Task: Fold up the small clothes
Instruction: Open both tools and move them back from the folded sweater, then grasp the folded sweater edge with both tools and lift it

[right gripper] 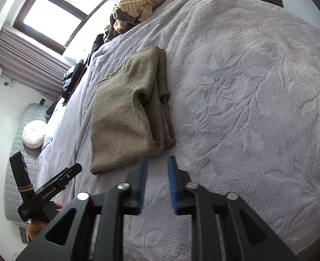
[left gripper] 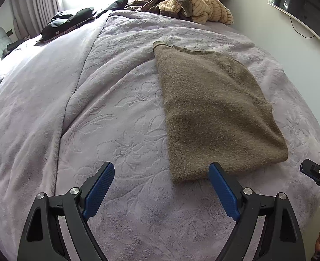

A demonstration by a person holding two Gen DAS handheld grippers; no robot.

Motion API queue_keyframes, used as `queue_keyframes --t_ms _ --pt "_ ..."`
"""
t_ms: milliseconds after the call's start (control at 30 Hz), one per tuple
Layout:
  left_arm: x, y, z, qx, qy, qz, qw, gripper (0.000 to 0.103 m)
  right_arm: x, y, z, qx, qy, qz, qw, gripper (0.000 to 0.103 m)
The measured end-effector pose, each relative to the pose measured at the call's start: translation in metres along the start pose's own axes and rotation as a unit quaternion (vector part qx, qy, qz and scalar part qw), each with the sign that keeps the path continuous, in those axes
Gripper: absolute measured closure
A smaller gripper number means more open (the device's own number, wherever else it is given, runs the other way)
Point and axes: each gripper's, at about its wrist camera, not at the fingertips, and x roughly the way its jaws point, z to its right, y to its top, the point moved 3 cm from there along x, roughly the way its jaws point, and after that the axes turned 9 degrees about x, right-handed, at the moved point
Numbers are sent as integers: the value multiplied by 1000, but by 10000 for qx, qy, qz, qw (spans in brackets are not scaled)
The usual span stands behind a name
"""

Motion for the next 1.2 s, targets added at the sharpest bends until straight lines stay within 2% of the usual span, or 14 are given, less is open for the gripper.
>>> queue_keyframes --t_ms 167,200,333,667,733,833,967,1200 --pt "-4 2 1 -46 -10 149 9999 13 -1 -2 -5 -93 -9 -41 9999 55" --pt "-5 2 0 -71 8 188 9998 0 -1 -1 -6 -114 -8 -52 9999 50" --pt "-6 5 0 -32 71 247 9997 0 0 2 -12 -256 -55 -41 9996 25" --pt "15 7 -14 -262 151 -101 9995 0 9 17 -24 -339 -68 -92 9994 25" --pt "21 4 -17 -298 70 -189 9994 0 12 20 -24 -361 -89 -114 9992 25" --pt "27 3 -22 -381 207 -197 9989 0 19 24 -24 -365 -167 -162 9991 25" --pt "36 8 -26 -436 114 -261 9986 0 27 33 -21 -261 -177 -207 9993 25" --pt "48 24 -29 -348 199 -285 9988 0 45 48 -15 -148 -217 -304 9992 25"
